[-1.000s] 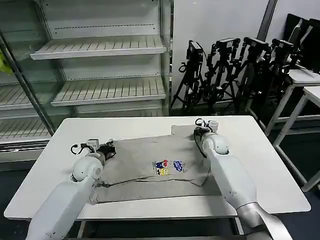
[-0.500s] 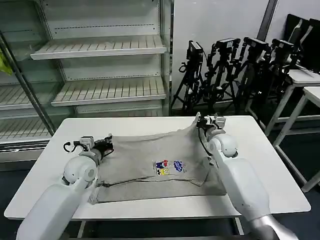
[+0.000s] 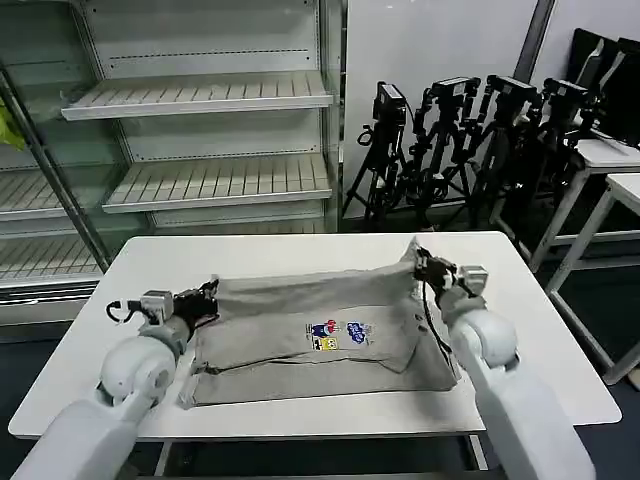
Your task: Fold and organize the clothes.
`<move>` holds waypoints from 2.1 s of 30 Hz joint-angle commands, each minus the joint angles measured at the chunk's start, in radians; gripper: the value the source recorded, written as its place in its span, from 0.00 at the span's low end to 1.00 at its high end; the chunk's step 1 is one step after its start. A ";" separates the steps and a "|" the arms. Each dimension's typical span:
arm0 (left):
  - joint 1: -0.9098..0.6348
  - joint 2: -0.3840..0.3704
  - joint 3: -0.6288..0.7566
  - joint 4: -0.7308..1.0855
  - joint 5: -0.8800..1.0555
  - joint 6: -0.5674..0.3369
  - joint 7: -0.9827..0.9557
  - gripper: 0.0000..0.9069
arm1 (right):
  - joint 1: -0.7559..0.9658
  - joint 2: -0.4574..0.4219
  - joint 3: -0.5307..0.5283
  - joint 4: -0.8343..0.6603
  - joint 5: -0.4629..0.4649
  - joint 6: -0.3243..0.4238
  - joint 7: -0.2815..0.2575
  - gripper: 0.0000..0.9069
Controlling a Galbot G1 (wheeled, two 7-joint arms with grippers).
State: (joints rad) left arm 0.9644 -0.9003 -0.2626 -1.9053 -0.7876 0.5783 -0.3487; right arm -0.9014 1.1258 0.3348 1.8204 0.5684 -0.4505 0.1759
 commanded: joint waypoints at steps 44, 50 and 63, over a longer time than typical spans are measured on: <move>0.412 -0.197 -0.176 -0.152 0.096 -0.067 -0.058 1.00 | -0.611 0.129 0.186 0.400 -0.222 0.016 0.013 1.00; 0.383 -0.251 -0.145 -0.108 0.078 -0.106 -0.082 1.00 | -0.643 0.154 0.188 0.414 -0.239 0.024 0.013 1.00; 0.385 -0.294 -0.120 -0.092 0.072 -0.199 -0.108 0.02 | -0.678 0.206 0.175 0.422 -0.271 0.034 0.014 1.00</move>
State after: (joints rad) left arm 1.3456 -1.1499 -0.3969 -2.0253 -0.6974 0.4367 -0.4380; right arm -1.5490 1.3017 0.5101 2.2315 0.3156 -0.4191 0.1903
